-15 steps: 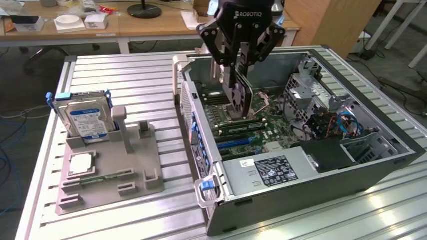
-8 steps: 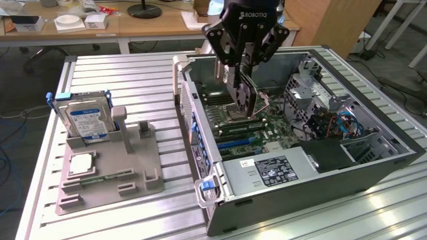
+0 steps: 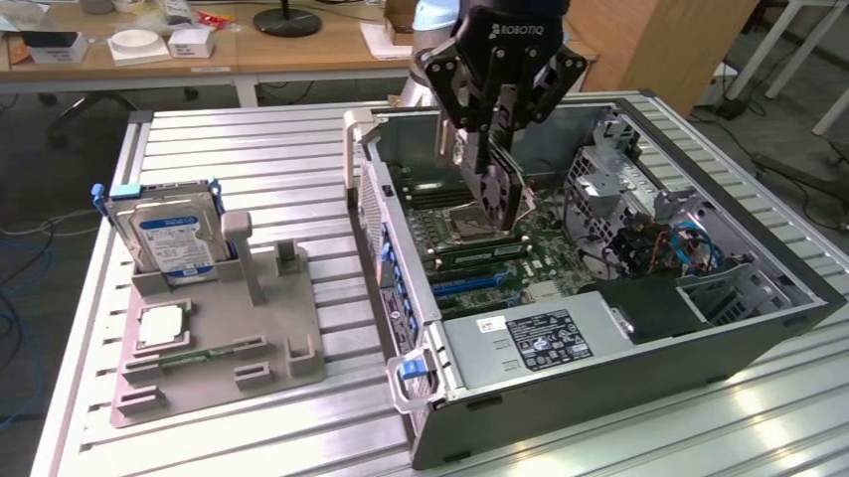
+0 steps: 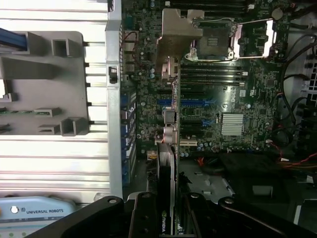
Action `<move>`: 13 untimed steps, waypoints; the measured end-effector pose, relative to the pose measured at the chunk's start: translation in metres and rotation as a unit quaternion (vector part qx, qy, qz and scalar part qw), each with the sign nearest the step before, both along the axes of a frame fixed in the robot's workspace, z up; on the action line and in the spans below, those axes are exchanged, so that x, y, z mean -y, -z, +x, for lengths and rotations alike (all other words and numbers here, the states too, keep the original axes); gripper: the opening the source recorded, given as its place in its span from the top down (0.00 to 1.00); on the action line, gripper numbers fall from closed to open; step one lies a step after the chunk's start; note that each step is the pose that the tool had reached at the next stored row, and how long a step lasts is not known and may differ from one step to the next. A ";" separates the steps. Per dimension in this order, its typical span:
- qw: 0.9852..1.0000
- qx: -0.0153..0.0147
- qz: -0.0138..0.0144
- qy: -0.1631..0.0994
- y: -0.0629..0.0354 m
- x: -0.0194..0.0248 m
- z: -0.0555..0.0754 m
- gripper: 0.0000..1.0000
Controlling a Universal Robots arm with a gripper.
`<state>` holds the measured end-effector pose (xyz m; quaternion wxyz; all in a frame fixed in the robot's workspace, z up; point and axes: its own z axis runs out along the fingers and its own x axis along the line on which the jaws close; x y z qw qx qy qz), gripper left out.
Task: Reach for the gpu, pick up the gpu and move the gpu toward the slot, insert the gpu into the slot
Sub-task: 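Pick up the gpu and move the gpu toward the slot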
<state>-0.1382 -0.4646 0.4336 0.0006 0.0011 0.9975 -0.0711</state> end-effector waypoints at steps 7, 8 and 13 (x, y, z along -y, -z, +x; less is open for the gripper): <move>1.000 0.000 0.007 0.000 0.0002 0.0000 0.019 0.74; 1.000 0.000 0.011 0.000 0.0002 0.0001 0.021 0.74; 0.999 0.000 0.043 0.000 0.0006 0.0000 0.031 0.74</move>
